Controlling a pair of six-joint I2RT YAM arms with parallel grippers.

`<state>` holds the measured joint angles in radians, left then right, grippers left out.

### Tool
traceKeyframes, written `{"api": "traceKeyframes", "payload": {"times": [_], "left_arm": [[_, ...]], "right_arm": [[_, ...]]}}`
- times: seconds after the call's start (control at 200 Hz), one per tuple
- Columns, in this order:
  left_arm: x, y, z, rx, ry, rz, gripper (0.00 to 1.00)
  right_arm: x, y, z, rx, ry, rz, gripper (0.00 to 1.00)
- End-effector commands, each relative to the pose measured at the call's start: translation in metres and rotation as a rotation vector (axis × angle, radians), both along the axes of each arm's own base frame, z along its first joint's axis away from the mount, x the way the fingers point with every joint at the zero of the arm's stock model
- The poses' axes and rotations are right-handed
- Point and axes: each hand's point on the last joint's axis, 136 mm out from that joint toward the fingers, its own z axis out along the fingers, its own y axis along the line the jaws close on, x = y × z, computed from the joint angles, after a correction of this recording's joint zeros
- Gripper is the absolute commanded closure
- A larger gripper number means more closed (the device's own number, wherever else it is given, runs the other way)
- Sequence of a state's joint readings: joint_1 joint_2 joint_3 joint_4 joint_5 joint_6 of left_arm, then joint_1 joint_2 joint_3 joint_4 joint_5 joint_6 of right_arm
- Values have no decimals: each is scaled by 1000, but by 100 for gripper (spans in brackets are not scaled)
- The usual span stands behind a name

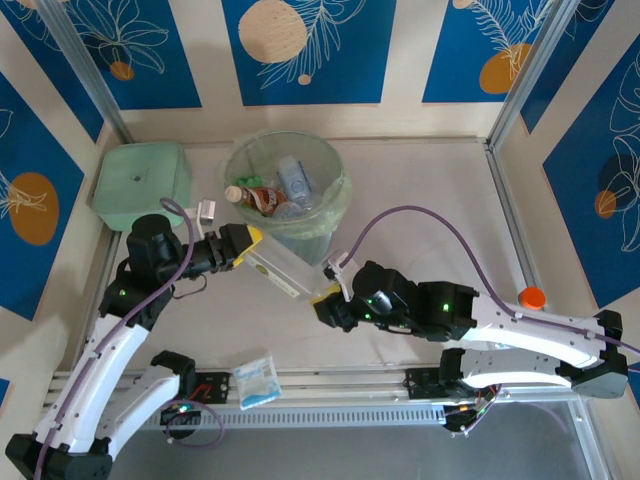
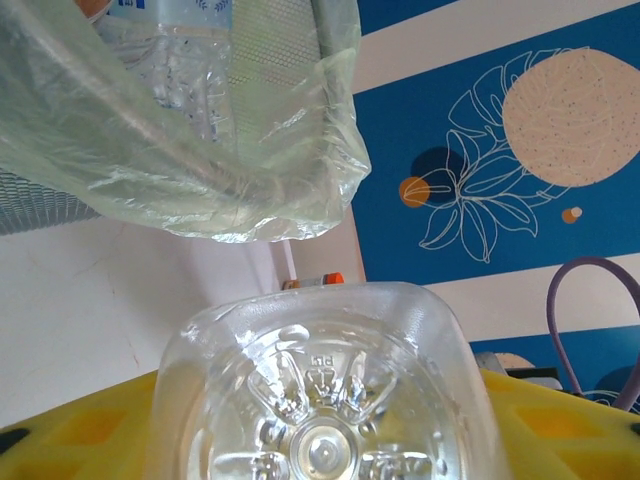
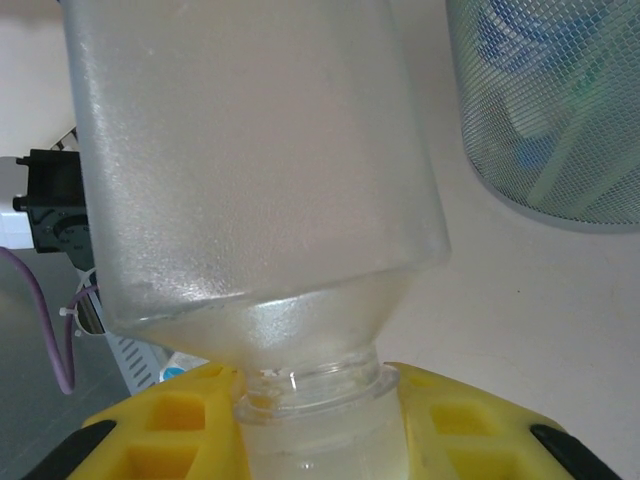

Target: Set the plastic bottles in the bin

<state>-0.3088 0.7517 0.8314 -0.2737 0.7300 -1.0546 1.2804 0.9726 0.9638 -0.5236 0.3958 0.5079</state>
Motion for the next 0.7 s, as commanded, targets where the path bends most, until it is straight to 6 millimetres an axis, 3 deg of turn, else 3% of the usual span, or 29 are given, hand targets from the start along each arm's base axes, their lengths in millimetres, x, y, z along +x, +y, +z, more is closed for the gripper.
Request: {"api": "traceKeyframes", "payload": {"times": [0.0, 0.115, 0.165, 0.235, 0.295, 0.415, 0.52, 0.61, 0.695], "left_arm": [[0, 1, 14, 8, -56, -8, 44], [1, 4, 23, 32, -82, 13, 50], [4, 6, 31, 35, -96, 26, 52], [11, 10, 48, 38, -124, 55, 54], [21, 16, 71, 36, -158, 88, 56], [53, 29, 125, -15, -231, 193, 57], [88, 36, 163, -105, -301, 287, 57], [124, 37, 177, -136, -341, 340, 60], [157, 39, 174, -117, -357, 381, 61]], "right_arm": [[1, 3, 16, 56, -22, 7, 81], [4, -2, 21, 63, -34, -15, 75], [7, -8, 24, 54, -44, -40, 65], [14, -22, 31, 50, -70, -97, 40], [20, -41, 38, 57, -88, -160, 32], [24, -74, 56, 124, -107, -230, 29], [23, -88, 61, 146, -113, -258, 29], [23, -90, 56, 143, -96, -271, 29], [22, -87, 50, 144, -76, -267, 30]]}}
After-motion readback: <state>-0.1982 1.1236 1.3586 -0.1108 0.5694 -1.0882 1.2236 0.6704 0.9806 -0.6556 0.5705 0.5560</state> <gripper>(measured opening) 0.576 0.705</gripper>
